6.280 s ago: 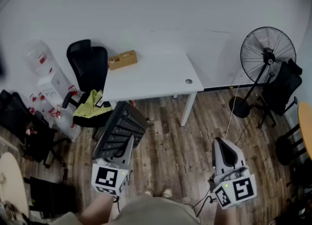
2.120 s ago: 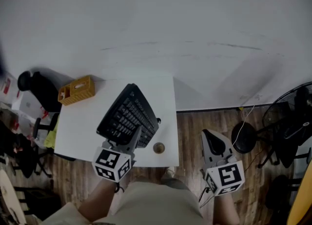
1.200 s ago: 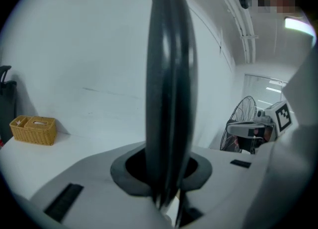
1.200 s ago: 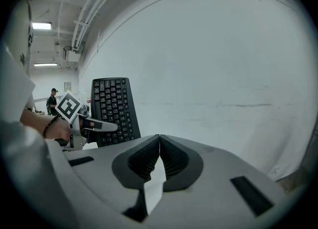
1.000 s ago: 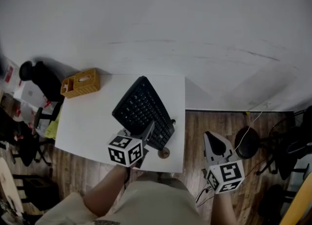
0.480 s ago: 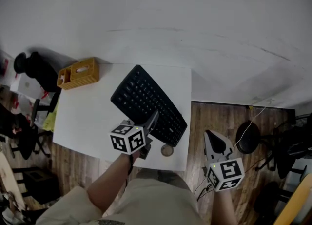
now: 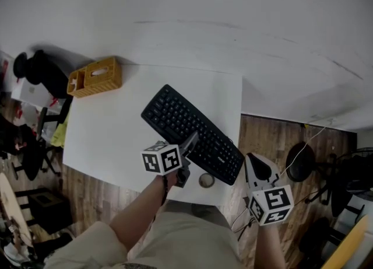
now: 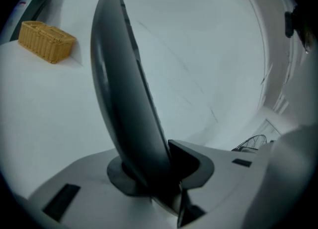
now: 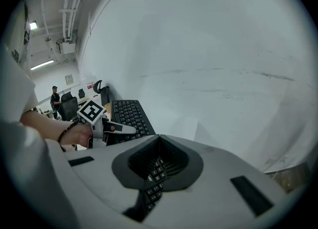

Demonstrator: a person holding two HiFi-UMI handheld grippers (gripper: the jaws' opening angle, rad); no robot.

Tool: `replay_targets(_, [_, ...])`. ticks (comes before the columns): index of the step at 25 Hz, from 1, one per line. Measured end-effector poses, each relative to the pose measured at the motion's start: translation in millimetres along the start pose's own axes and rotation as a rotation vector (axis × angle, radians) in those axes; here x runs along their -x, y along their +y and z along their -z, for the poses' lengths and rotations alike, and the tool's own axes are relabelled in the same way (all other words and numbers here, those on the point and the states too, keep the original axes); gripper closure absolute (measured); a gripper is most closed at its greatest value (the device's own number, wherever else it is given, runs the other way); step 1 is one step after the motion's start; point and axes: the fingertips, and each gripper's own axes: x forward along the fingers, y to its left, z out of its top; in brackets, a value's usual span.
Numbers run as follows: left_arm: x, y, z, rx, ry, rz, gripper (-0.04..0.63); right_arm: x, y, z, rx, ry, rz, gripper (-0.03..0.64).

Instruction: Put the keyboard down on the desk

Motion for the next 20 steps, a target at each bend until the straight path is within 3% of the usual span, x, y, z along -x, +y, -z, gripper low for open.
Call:
replay_targets(10, [-17.2,58.8,23.0,0.209,0.049,-0.018,0.449,-40.2,-1.9,19.0,-0.054,0.076,-0.042,0.591])
replay_targets(13, [-16.5,77.2,29.9,0.204,0.07,-0.085,0.422,-48.6,1.3,24.2,-0.101,0.087,-0.074,0.591])
replay_targets(16, [-11.4,95.2,33.8,0.147,0.085,-0.172,0.368,-56.5,5.1,28.1,-0.102,0.104,-0.087,0.591])
replay_targets(20, [-7.3,113.2,40.5,0.157,0.121,-0.239,0.301,-64.2,7.6,30.5,-0.107,0.119,-0.1,0.591])
